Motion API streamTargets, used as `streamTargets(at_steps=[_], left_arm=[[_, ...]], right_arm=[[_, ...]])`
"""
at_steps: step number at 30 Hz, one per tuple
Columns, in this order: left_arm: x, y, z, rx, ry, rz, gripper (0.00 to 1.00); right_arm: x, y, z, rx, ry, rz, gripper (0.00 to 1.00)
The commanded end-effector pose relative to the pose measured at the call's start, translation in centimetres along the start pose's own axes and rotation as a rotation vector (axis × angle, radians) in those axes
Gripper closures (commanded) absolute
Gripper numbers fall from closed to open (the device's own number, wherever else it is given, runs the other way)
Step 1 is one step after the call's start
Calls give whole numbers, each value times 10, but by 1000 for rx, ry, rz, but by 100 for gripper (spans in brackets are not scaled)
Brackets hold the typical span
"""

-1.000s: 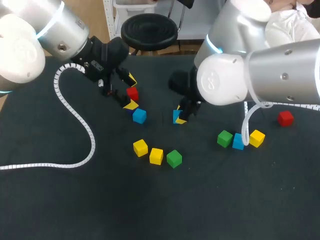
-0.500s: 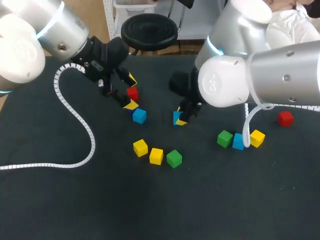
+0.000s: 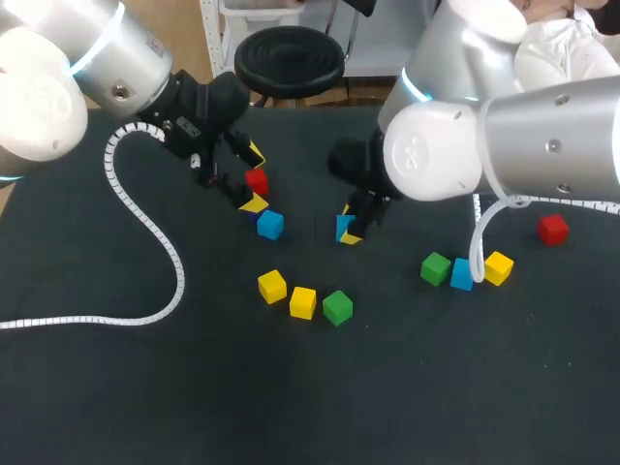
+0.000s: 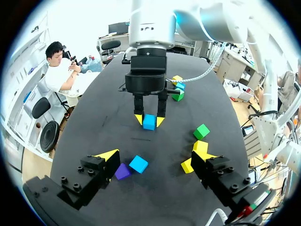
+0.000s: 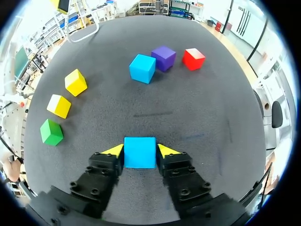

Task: Place the blue cubes, place green cubes on the blue cubes, place the yellow cubes on the green cubes, then place the red cubes on the yellow cubes, and place purple cube on the red cubes.

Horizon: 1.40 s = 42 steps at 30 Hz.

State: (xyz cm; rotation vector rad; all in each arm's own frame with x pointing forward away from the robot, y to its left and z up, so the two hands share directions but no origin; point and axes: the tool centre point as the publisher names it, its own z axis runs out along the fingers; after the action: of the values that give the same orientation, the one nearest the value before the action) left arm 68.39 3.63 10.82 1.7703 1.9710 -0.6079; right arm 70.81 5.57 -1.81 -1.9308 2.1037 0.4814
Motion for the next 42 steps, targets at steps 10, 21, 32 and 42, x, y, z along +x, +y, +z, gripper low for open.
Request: streamTargets(at_steps=[10,21,32,42], left_arm=[[1,0,0,0,-1,1,0],[1,0,0,0,-1,1,0],[1,0,0,0,-1,1,0],[1,0,0,0,-1,1,0]], right_arm=[[2,4,-13,-1,-17,4,0],[33,42,-68,96,-29,55,0],[71,87,-85,93,-45,163,0],[100,133,-93,84,-42,218,0]])
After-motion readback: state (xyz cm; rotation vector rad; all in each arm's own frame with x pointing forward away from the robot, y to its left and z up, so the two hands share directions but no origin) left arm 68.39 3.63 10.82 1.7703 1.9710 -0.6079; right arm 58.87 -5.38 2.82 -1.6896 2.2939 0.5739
